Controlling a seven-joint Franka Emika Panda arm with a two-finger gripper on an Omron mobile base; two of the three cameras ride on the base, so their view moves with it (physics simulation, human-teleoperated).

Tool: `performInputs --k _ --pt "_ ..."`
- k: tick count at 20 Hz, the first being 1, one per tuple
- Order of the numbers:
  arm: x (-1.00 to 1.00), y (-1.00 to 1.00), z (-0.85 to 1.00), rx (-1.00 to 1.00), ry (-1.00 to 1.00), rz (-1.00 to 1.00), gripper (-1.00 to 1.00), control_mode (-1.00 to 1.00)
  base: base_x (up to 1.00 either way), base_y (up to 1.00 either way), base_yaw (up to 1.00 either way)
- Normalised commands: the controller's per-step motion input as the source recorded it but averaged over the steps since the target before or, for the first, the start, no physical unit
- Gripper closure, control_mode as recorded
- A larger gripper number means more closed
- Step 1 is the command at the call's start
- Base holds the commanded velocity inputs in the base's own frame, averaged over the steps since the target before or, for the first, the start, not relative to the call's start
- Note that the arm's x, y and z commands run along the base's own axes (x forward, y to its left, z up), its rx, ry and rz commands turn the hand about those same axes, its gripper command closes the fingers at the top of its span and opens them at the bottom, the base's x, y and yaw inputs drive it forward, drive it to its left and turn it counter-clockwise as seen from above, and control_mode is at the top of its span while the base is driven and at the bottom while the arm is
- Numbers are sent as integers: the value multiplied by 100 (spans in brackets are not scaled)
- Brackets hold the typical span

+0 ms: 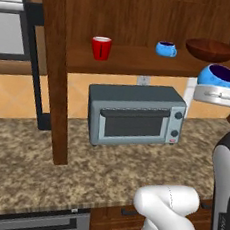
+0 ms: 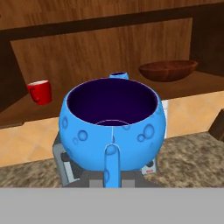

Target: Gather all objects into one cabinet and sort the glasses and bowls to opposite sides.

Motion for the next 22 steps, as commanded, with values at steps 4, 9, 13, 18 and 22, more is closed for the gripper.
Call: performInputs --k 4,9,13,18,22 --pt "0 0 0 0 0 0 100 100 76 25 7" --pt "0 0 0 0 0 0 100 100 61 35 10" --pt "0 0 0 0 0 0 100 100 3 33 5" --pt "0 0 0 0 0 0 100 100 6 23 0" --pt "22 0 6 -4 0 12 100 -100 0 0 0"
